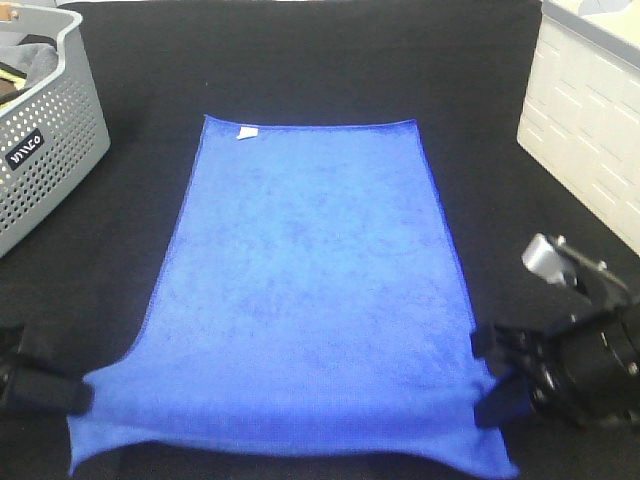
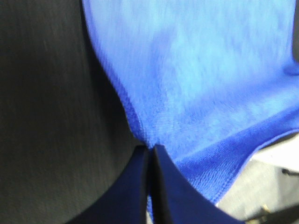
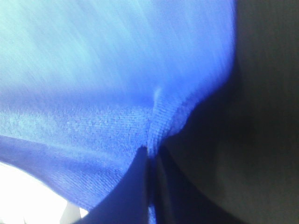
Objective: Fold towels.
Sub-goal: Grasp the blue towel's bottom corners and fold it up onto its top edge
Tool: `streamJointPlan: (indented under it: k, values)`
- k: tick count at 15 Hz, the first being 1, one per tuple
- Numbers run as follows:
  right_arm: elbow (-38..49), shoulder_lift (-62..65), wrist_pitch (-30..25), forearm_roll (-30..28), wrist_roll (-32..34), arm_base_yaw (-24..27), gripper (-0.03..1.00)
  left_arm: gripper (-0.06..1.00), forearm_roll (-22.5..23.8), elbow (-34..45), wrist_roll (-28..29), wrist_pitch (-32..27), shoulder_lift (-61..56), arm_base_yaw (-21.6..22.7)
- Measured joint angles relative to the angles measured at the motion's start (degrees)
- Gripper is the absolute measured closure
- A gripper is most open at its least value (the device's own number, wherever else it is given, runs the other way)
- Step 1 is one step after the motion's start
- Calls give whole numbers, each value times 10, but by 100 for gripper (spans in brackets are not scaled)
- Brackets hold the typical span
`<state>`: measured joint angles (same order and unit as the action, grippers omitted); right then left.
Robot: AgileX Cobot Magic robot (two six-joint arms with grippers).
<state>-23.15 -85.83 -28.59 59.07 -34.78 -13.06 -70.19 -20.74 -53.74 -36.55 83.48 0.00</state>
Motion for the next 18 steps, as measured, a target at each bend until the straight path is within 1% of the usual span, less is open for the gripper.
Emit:
streamJointPlan:
  k: [2, 3, 4, 8, 12, 13, 14, 15, 16, 17, 18]
  values:
    - [-64, -16, -2, -14, 5, 0, 97, 94, 18, -42, 42, 28, 1, 0]
    - [-124, -44, -10, -32, 17, 0, 97, 94, 28, -83, 63, 36, 11, 0]
    - [-124, -44, -10, -32, 17, 0, 97, 94, 28, -83, 63, 36, 11, 0]
    - [-308, -148, -13, -96, 66, 0, 97, 94, 35, -214, 79, 36, 111, 0]
    - [-509, -261, -30, -184, 135, 0, 97, 94, 36, -388, 80, 36, 233, 0]
    - [-582, -309, -34, -221, 163, 0, 97, 94, 36, -459, 80, 33, 277, -1]
    - [-626, -336, -38, -244, 176, 0, 97, 94, 40, -507, 81, 32, 305, -3]
    - [-674, -362, -41, -266, 187, 2, 97, 94, 46, -550, 81, 36, 329, -11]
    - [-729, -397, -44, -285, 201, 9, 97, 94, 71, -619, 81, 43, 361, -29]
    - [-775, -423, -44, -292, 205, 18, 97, 94, 84, -650, 84, 56, 380, -38]
    - [-775, -423, -44, -292, 205, 18, 97, 94, 84, -650, 84, 56, 380, -38]
